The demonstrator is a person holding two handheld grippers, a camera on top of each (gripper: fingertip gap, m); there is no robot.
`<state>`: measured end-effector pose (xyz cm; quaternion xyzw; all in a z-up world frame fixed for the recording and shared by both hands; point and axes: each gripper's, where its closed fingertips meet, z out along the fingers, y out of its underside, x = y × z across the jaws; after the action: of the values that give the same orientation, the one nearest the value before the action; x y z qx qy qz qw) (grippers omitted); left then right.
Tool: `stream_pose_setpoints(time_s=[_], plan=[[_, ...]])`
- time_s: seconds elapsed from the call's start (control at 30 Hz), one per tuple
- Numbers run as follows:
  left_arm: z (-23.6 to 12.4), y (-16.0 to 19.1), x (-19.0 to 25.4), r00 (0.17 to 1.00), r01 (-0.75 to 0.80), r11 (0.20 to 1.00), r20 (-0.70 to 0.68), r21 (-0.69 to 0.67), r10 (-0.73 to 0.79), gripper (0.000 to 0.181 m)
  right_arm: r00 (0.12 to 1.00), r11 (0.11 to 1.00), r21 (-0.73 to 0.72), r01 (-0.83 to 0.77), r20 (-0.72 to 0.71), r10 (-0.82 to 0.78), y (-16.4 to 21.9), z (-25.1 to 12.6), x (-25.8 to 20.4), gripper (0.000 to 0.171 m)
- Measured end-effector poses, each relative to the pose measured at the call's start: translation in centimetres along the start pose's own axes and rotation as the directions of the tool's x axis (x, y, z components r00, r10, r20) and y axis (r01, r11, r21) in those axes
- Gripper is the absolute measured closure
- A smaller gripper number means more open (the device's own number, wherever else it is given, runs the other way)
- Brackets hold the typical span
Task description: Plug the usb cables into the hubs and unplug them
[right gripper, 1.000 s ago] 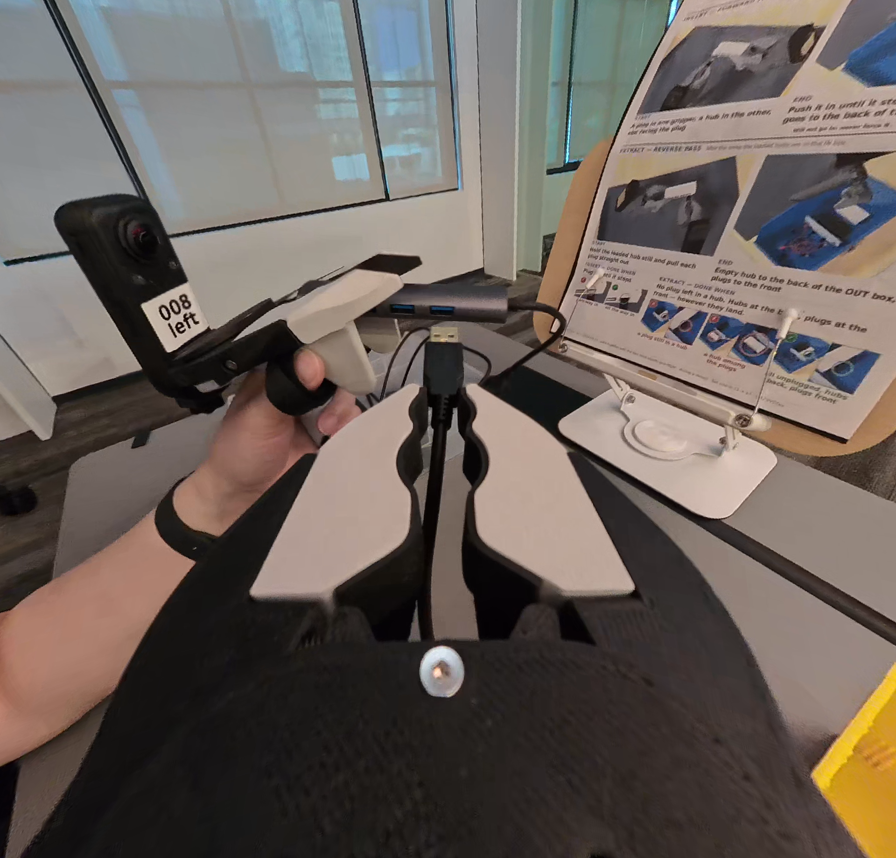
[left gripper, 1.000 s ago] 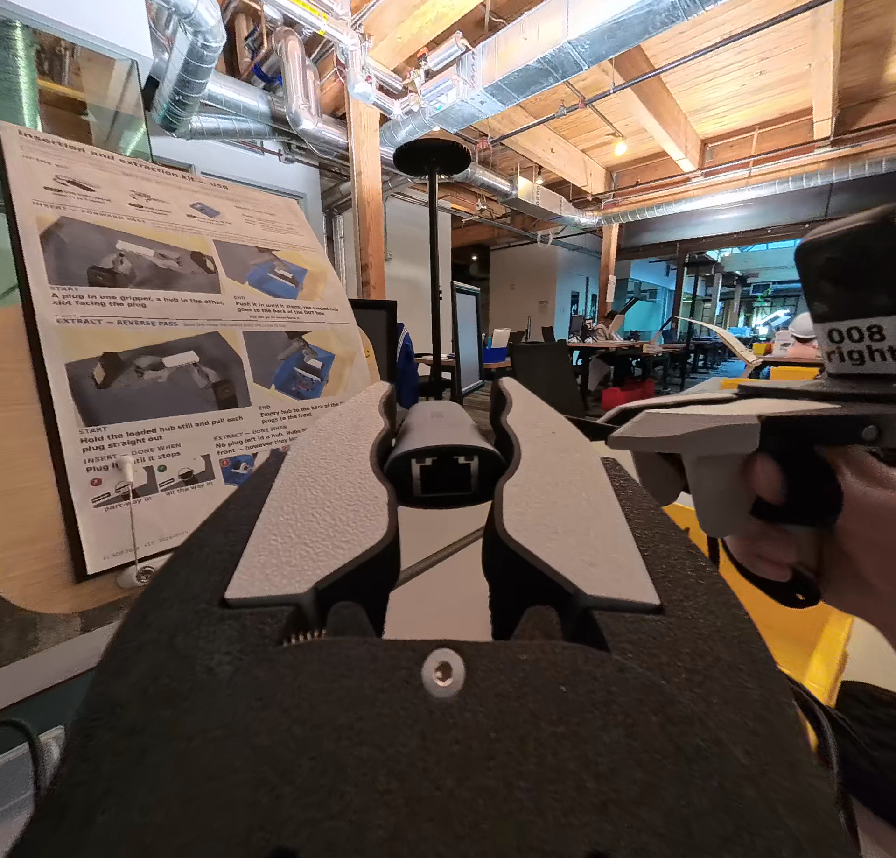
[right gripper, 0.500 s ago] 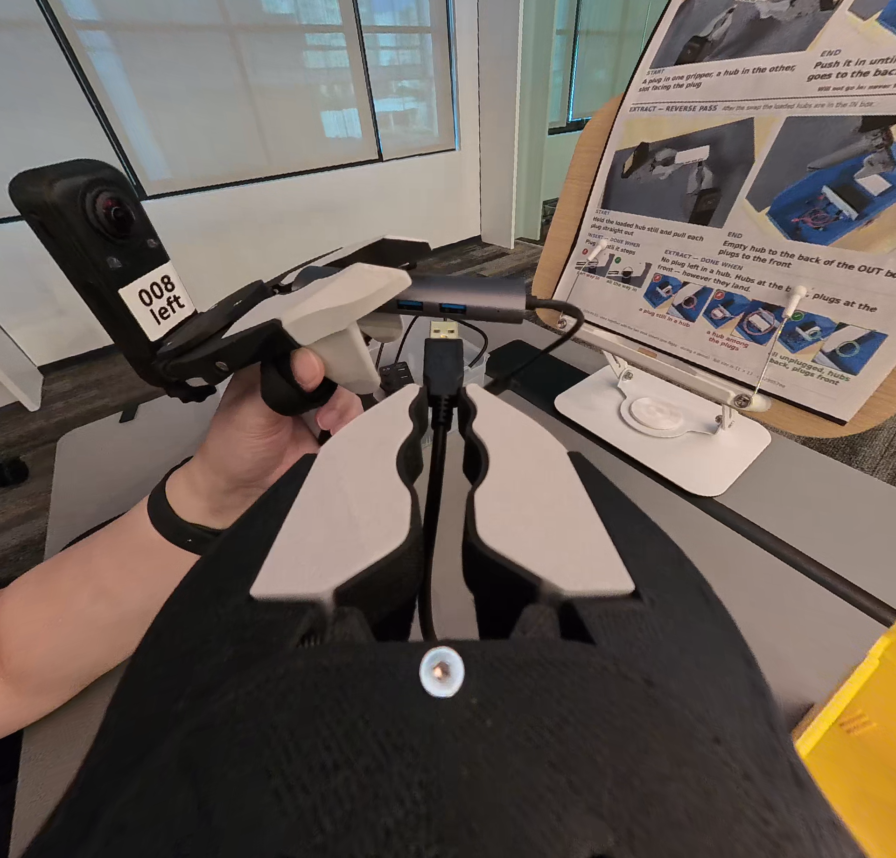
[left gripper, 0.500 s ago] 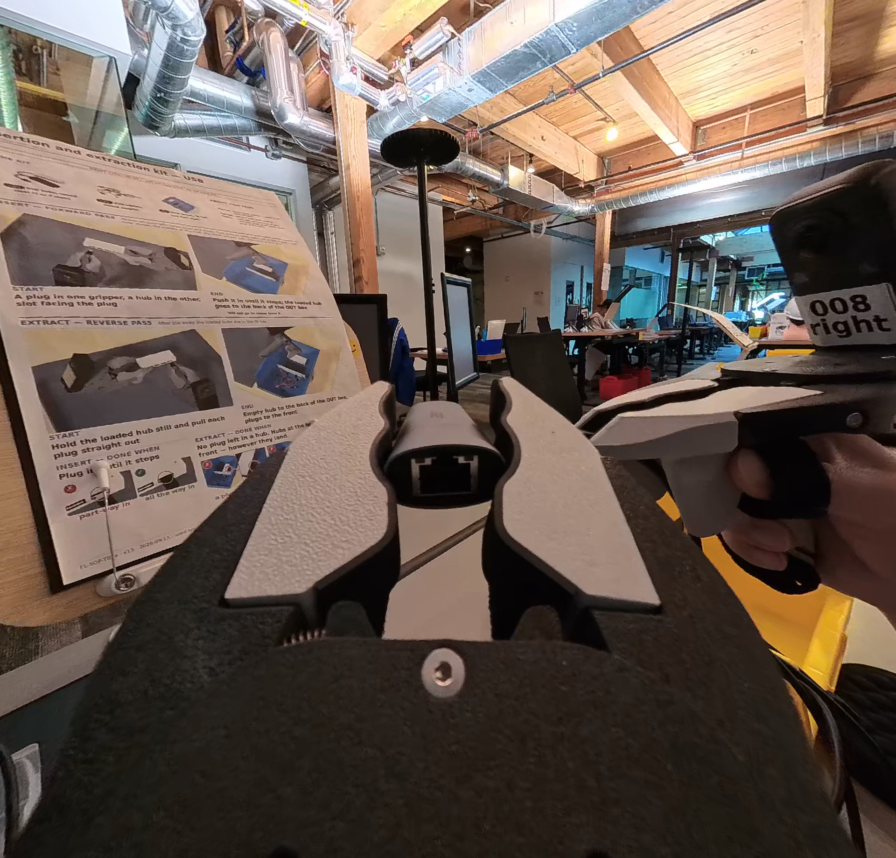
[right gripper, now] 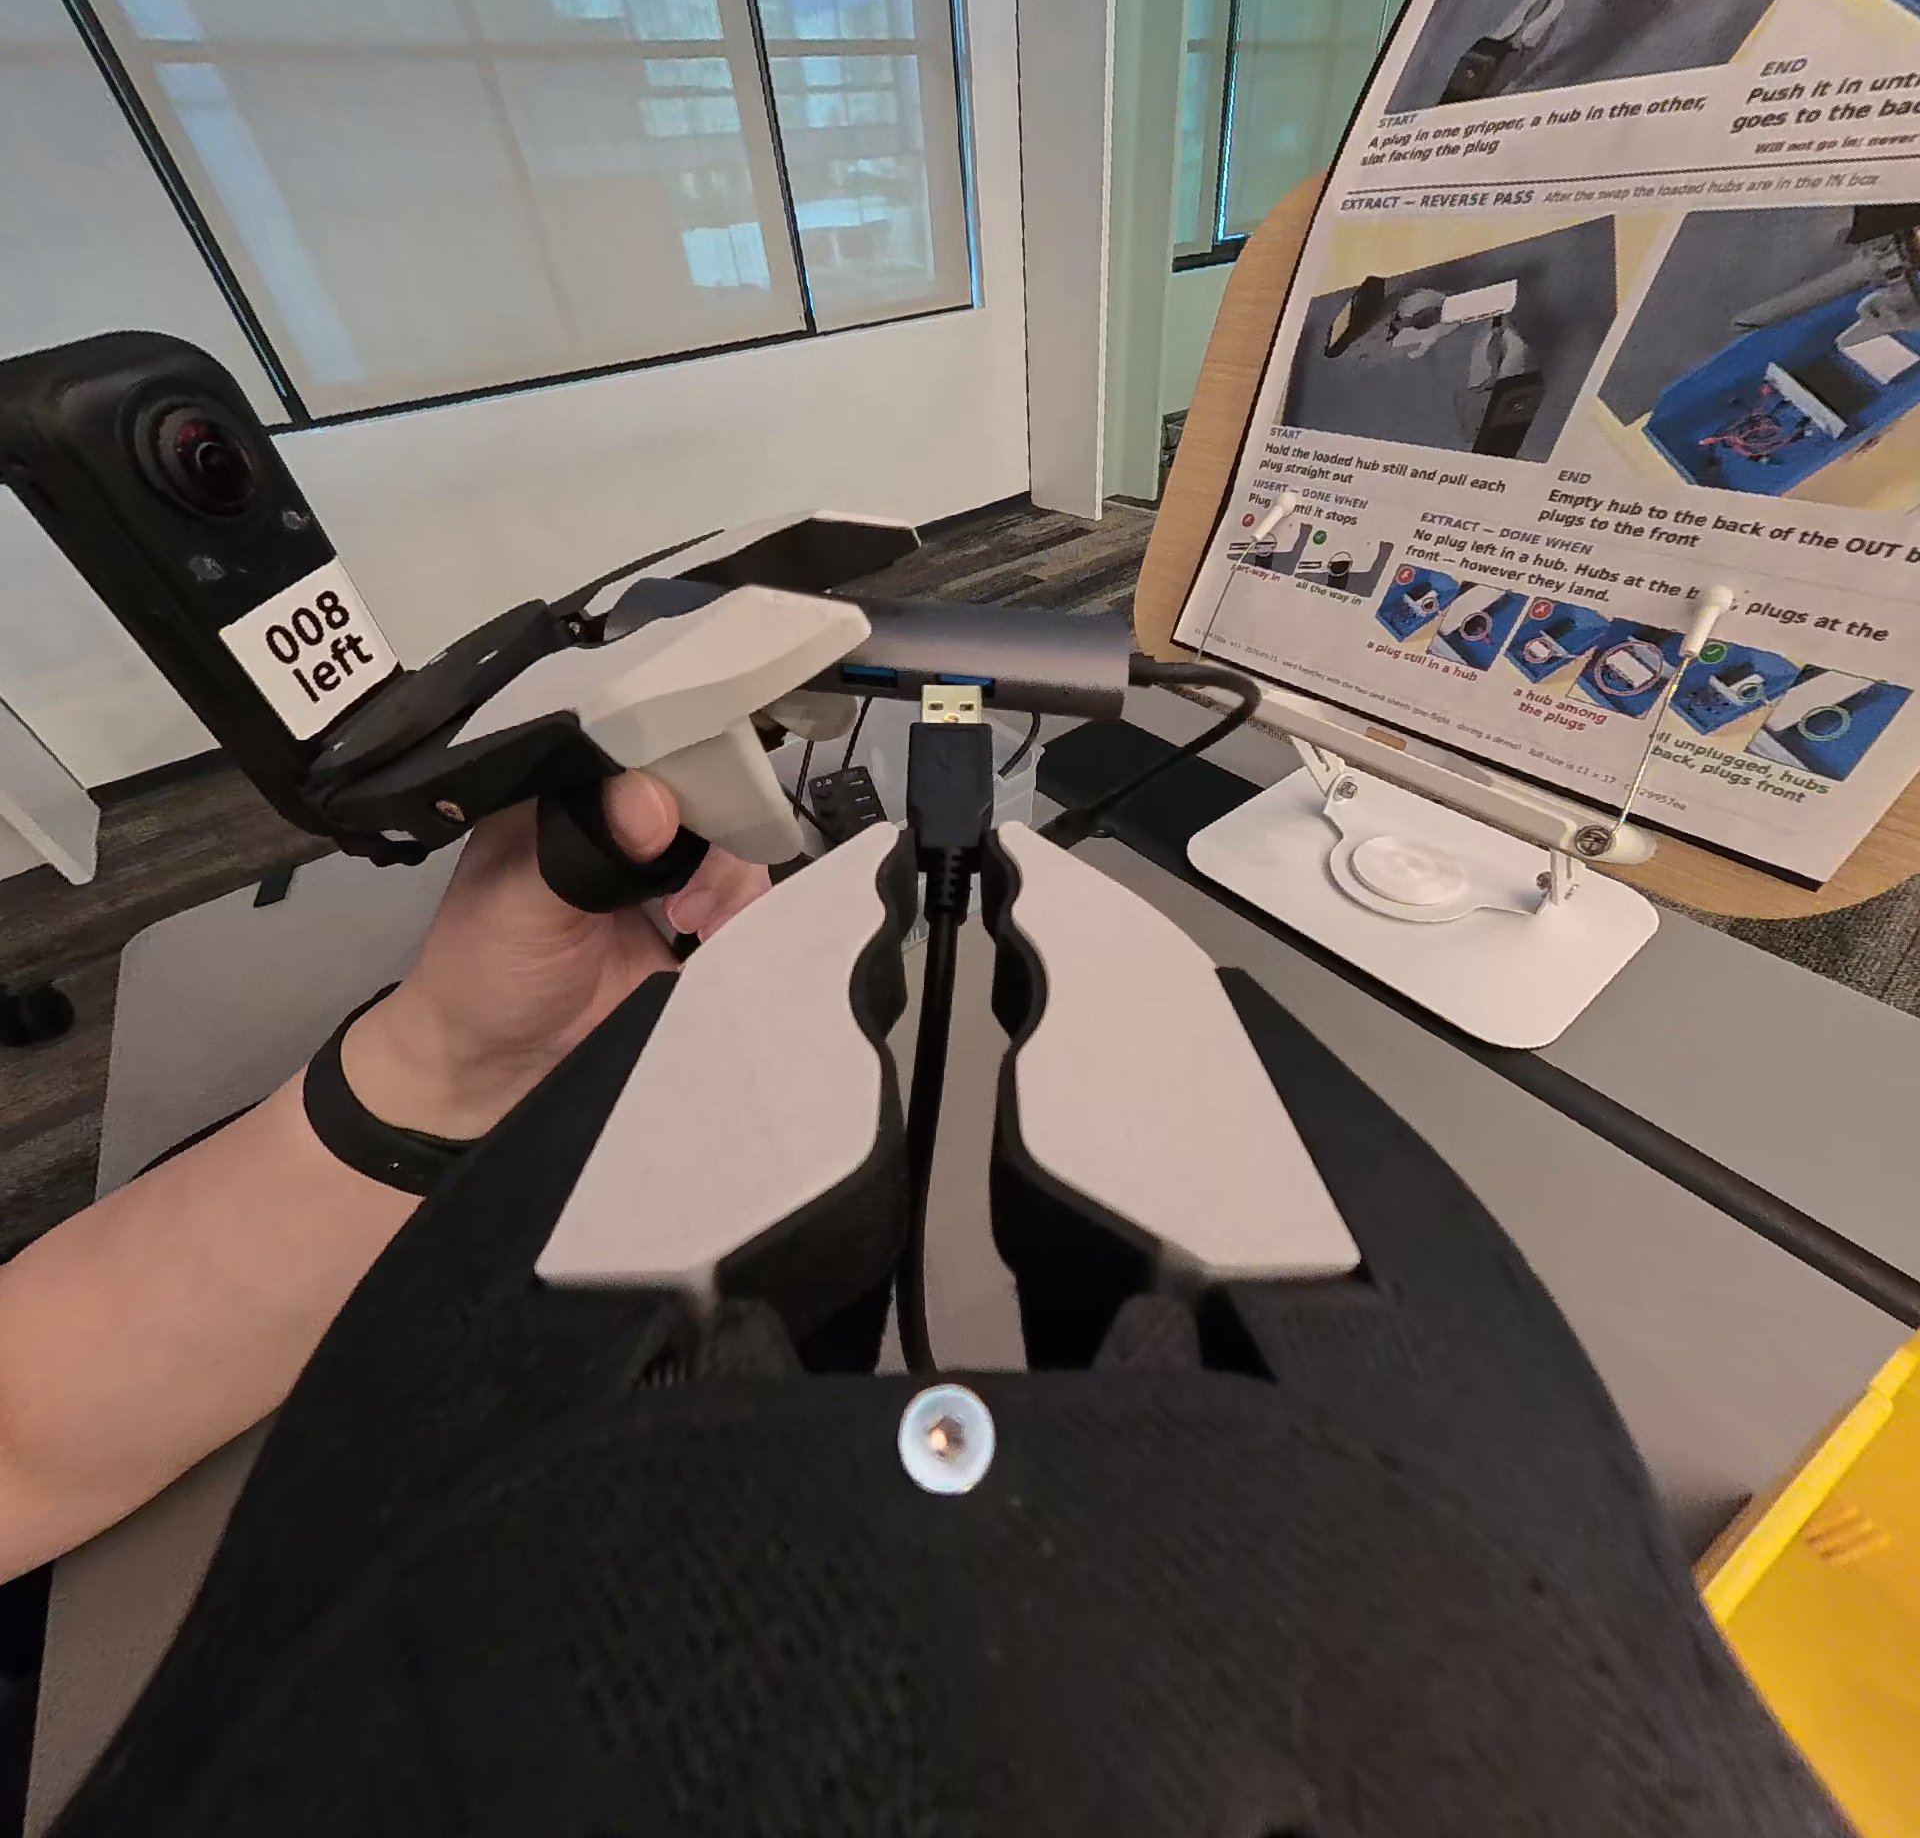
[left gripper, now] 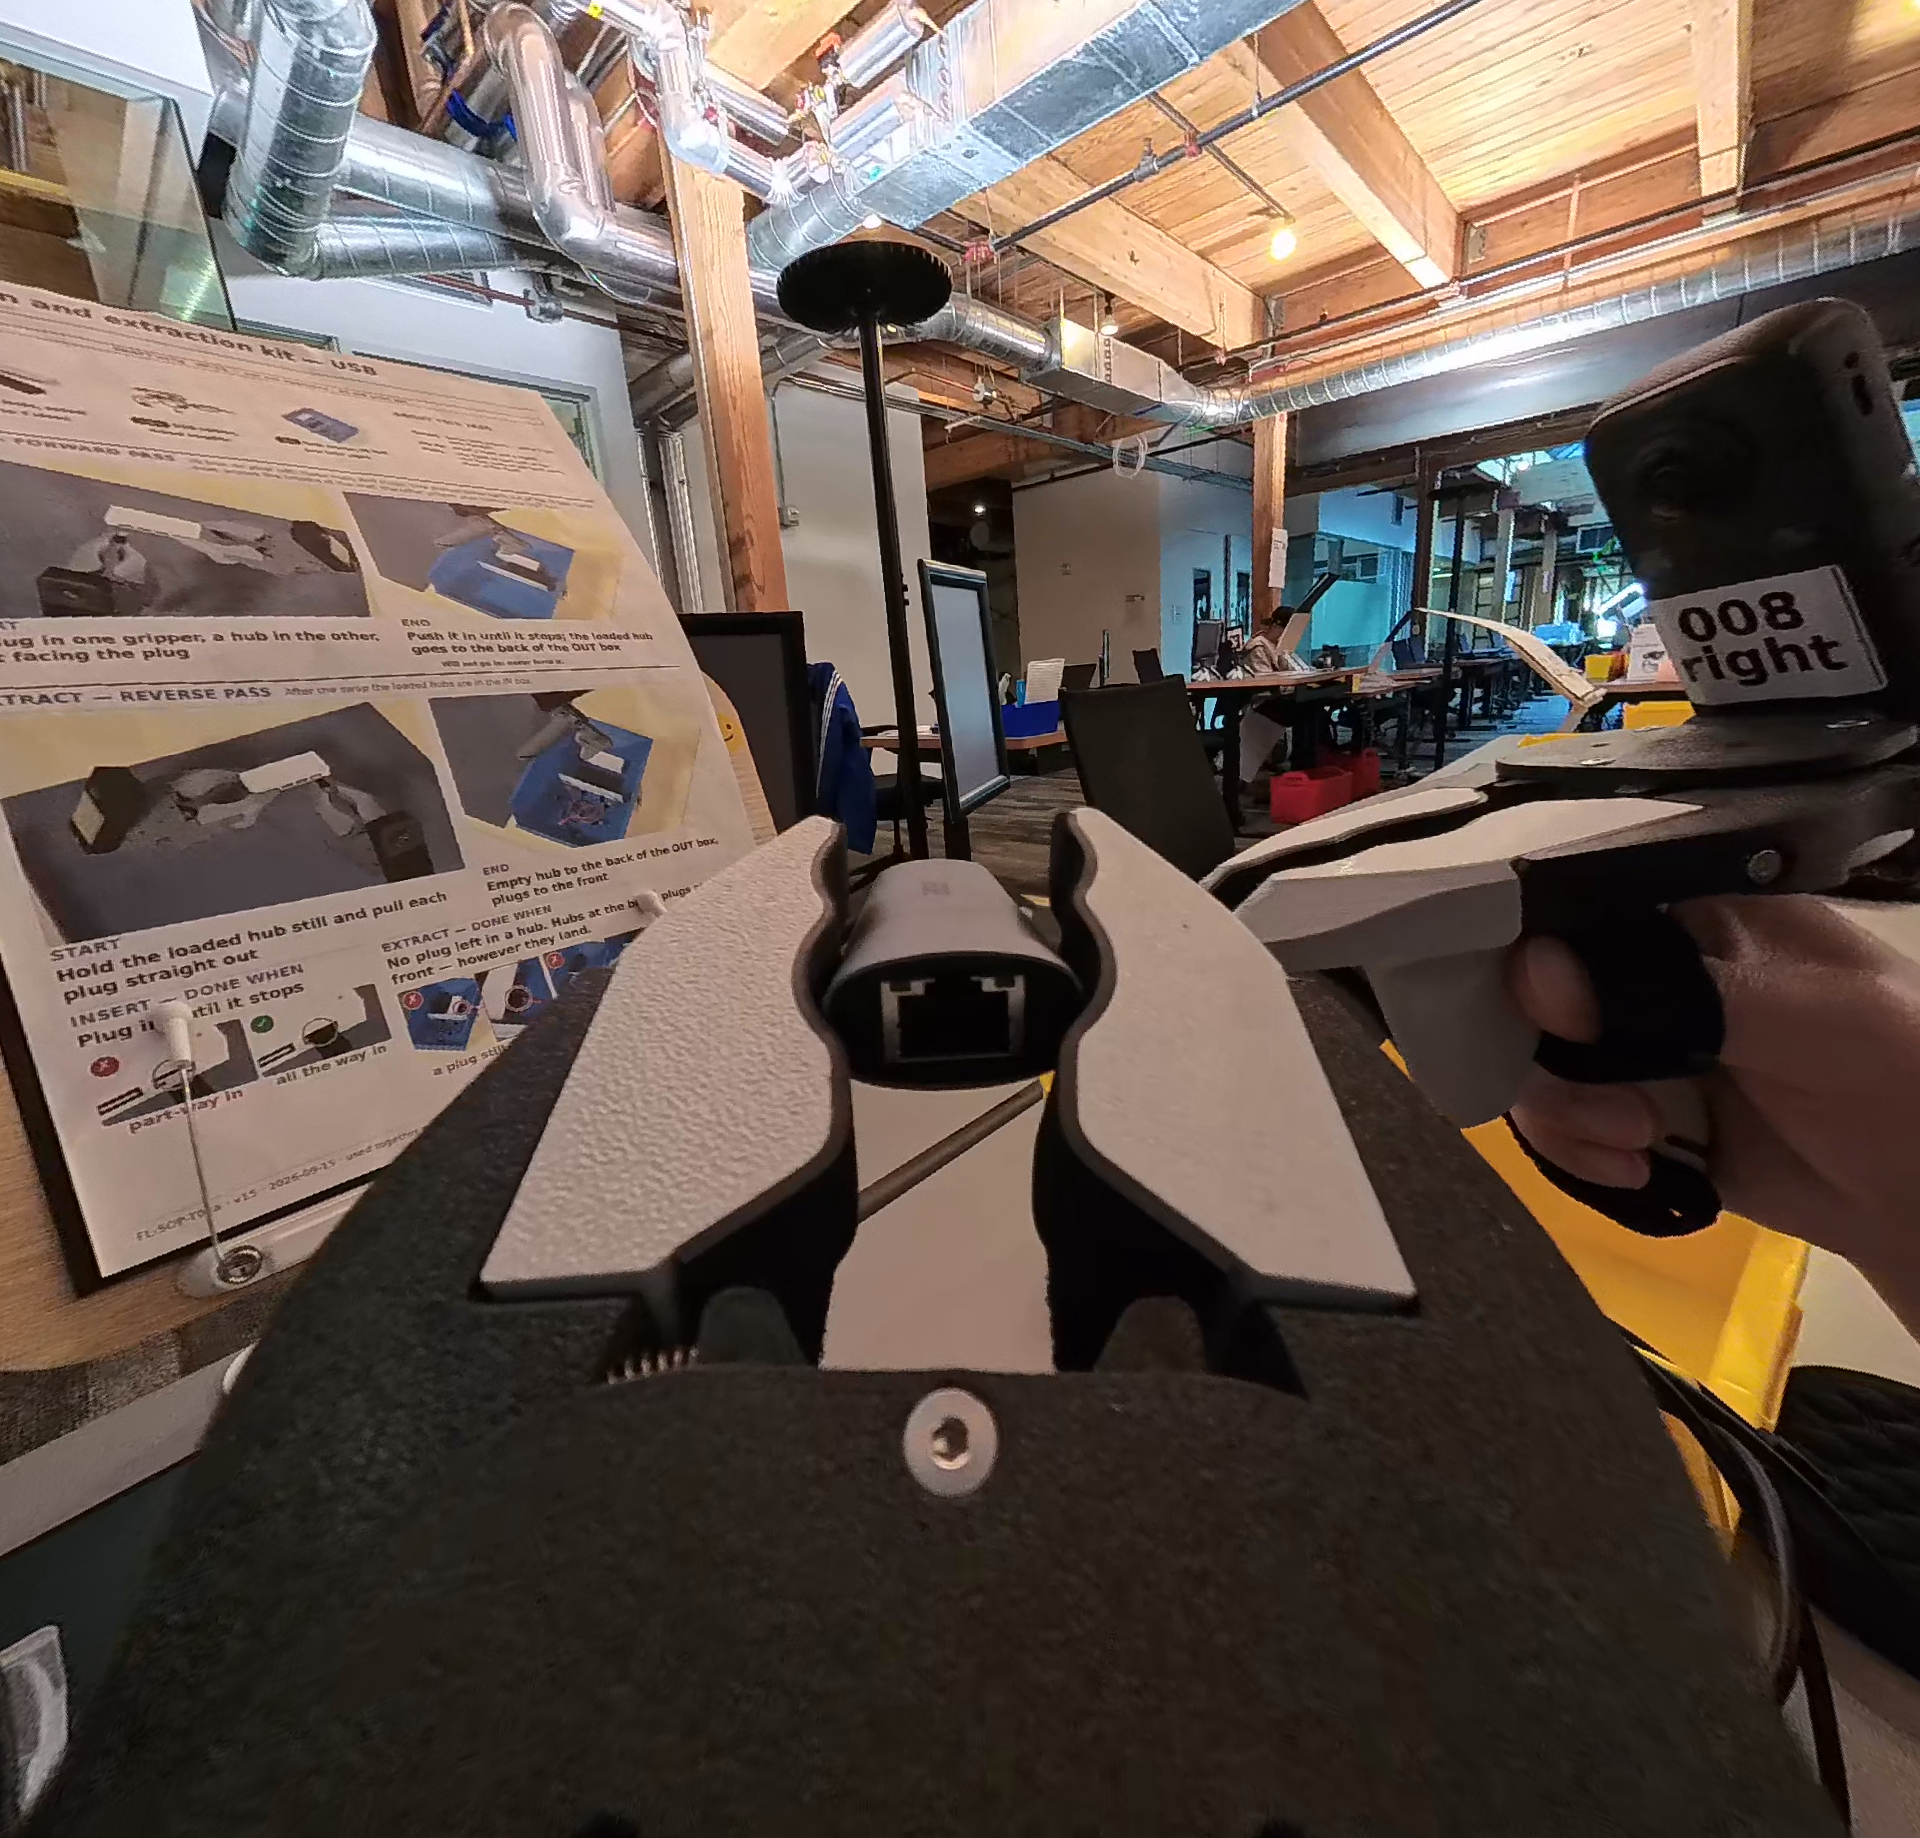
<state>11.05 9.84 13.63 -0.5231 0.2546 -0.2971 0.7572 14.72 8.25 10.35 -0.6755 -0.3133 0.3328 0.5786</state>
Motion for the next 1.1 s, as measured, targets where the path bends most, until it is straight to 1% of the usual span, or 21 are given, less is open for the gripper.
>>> stream_pose_setpoints(time_s=[0.4,0.6,0.77,0.9,1.1], plan=[[0.2,0.3,0.6,0.999,-0.031,0.999,-0.022,-0.016,0.031,0.145,1.000,1.000,-0.016,-0.022,0.002,0.022,0.4,0.2,0.4,0.159],[0.1,0.5,0.8,0.991,-0.130,0.991,-0.022,-0.044,0.129,0.144,0.999,0.999,-0.003,-0.045,0.015,0.045,0.5,0.3,0.4,0.159],[-0.1,0.3,0.7,0.996,-0.076,0.997,-0.046,-0.021,0.075,0.144,1.000,1.000,0.016,-0.016,0.003,0.016,0.3,0.3,0.2,0.159],[-0.1,0.4,0.9,0.995,-0.082,0.996,-0.051,-0.024,0.081,0.144,1.000,1.000,0.018,0.001,-0.011,-0.001,0.3,0.2,0.2,0.159],[-0.5,0.5,1.3,0.984,-0.140,0.989,-0.114,-0.040,0.135,0.144,1.000,1.000,0.010,0.023,0.003,-0.023,0.2,0.1,-0.2,0.159]])
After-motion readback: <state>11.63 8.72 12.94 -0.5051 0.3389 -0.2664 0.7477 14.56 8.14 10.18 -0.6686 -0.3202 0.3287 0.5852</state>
